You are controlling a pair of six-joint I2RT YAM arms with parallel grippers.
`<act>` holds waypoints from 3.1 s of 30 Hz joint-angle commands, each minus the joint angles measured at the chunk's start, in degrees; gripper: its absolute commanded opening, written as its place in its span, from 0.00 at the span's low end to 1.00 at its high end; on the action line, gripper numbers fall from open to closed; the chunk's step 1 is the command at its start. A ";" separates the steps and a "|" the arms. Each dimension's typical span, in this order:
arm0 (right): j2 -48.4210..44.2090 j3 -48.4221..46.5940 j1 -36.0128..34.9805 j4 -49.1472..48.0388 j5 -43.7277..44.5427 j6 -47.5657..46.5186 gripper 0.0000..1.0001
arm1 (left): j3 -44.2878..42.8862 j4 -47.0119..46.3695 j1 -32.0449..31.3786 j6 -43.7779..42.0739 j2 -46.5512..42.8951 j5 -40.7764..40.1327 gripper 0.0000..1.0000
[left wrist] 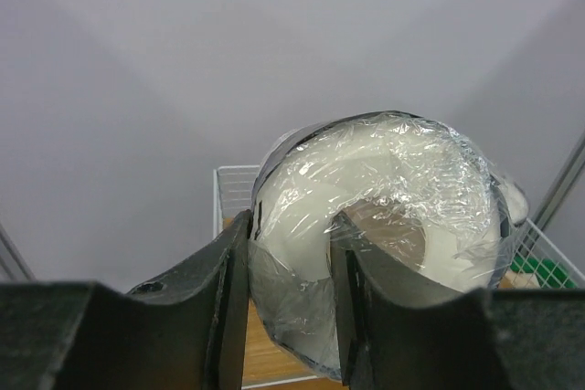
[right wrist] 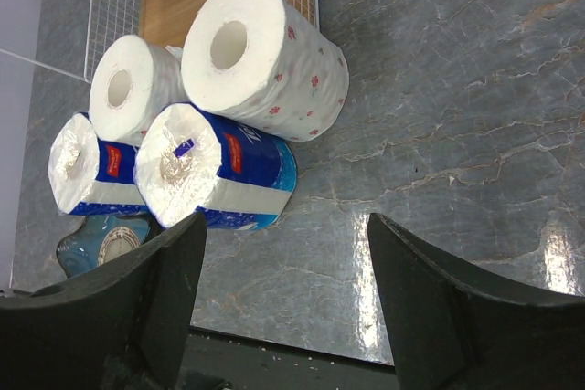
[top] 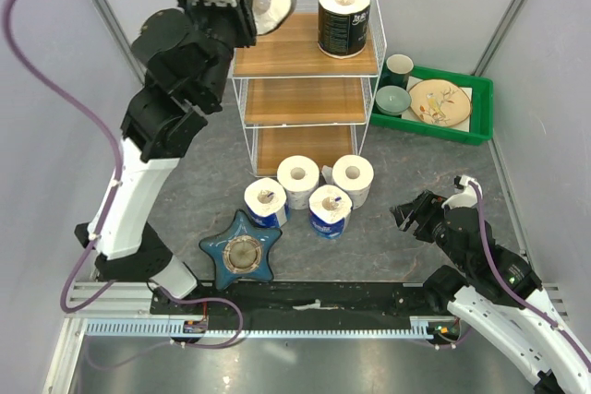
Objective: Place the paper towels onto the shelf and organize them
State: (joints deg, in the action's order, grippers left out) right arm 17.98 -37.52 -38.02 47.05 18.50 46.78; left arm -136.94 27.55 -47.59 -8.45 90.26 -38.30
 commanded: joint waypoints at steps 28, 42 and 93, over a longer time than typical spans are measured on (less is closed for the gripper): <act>-0.31 -0.28 0.14 -1.69 0.83 0.24 0.80 | 5.72 4.53 8.57 9.06 1.50 12.55 0.35; -0.31 -0.19 0.14 -1.61 0.92 0.15 0.80 | 6.07 5.14 8.66 8.62 0.97 12.99 0.45; -0.14 -0.28 0.14 -1.70 0.75 0.24 0.80 | 11.27 1.10 16.48 16.44 7.12 25.99 0.76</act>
State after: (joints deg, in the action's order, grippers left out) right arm 17.98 -37.52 -38.02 47.03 18.50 46.76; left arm -125.38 25.39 -31.09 6.24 94.78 -16.29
